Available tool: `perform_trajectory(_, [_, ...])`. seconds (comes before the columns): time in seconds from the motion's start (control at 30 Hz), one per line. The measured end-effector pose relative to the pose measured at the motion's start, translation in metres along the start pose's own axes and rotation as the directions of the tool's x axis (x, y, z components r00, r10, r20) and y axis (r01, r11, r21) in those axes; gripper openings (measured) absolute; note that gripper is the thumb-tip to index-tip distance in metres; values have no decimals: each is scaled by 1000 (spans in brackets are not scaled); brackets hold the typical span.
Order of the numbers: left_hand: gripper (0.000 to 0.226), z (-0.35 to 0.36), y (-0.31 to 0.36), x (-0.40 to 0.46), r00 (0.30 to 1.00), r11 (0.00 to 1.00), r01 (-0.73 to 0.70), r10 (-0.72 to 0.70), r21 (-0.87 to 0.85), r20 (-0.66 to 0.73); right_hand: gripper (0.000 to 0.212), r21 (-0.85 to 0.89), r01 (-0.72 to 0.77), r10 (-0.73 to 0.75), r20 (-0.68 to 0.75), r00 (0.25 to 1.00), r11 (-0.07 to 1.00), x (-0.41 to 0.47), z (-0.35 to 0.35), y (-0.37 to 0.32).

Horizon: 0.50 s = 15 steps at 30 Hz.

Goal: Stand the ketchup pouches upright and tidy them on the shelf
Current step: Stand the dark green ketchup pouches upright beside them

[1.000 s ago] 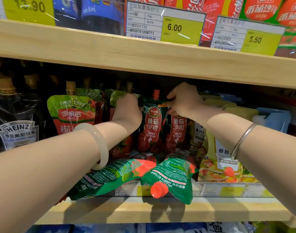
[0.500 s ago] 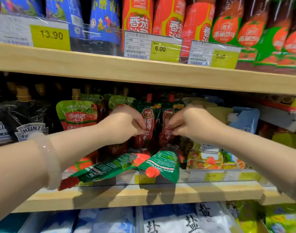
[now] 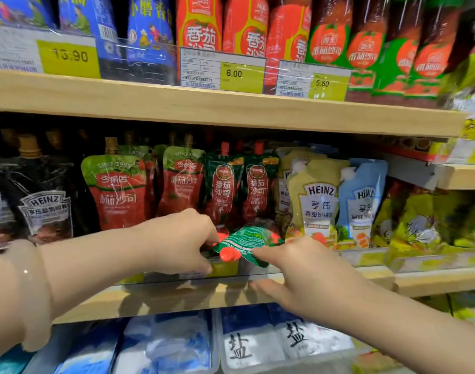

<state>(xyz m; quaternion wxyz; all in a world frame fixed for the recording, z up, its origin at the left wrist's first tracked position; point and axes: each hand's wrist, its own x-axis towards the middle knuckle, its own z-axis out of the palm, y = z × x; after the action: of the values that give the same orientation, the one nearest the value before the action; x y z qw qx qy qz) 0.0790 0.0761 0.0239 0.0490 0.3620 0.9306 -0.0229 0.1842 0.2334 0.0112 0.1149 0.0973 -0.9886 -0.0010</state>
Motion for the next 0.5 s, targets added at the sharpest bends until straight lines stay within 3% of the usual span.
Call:
perform_trajectory(0.1, [28,6,3,5,992,969,-64,87,239,-87,27,-83,31,-33,-25,999,996,9,8,3])
perform_trajectory(0.2, [30,5,3,7,974,931,-93,159,353,-163,16,-87,10,-15,-48,999,996,13,9,11])
perform_trajectory(0.27, [33,1,1,6,947,962,-103,173,254,-270,11,-70,-28,21,-91,996,997,15,4,18])
perform_trajectory(0.37, [31,-11,3,10,900,993,-120,115,15,-420,20,-69,-109,96,-176,980,992,29,-9,29])
perform_trajectory(0.5, [34,-29,10,26,864,970,-139,20,-200,-504,27,34,-189,191,-280,941,981,48,-30,47])
